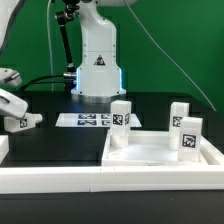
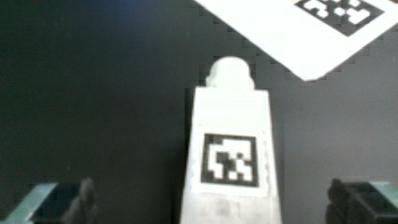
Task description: Assemble square table
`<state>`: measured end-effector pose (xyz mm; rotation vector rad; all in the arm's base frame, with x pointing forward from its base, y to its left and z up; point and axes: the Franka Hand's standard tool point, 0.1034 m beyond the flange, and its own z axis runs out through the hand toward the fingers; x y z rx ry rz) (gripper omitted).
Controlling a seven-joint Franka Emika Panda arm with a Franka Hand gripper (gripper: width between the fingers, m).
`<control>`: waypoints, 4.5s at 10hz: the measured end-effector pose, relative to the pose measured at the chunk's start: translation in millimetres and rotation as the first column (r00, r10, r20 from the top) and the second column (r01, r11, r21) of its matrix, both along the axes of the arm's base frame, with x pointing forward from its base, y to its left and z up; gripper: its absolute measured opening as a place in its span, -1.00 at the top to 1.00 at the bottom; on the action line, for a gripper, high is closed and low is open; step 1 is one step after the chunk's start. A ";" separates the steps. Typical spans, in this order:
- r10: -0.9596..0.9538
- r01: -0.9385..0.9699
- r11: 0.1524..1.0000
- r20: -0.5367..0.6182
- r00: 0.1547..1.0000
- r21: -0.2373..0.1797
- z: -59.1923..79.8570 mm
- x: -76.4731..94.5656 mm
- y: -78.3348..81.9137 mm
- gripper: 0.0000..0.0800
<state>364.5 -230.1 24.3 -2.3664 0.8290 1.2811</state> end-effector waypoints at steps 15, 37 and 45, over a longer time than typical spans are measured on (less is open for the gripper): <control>0.056 -0.053 0.997 0.054 0.997 -0.057 -13.6 12.4 5.9 0.28; 0.394 0.125 0.822 0.714 0.578 -0.555 92.6 182.0 148.8 0.27; 0.512 0.192 0.768 0.766 0.389 -0.611 97.3 202.0 182.5 0.27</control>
Offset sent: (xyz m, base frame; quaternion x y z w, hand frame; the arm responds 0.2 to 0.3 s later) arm -0.0041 0.0121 -0.0152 -0.0128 0.0228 0.0065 0.9996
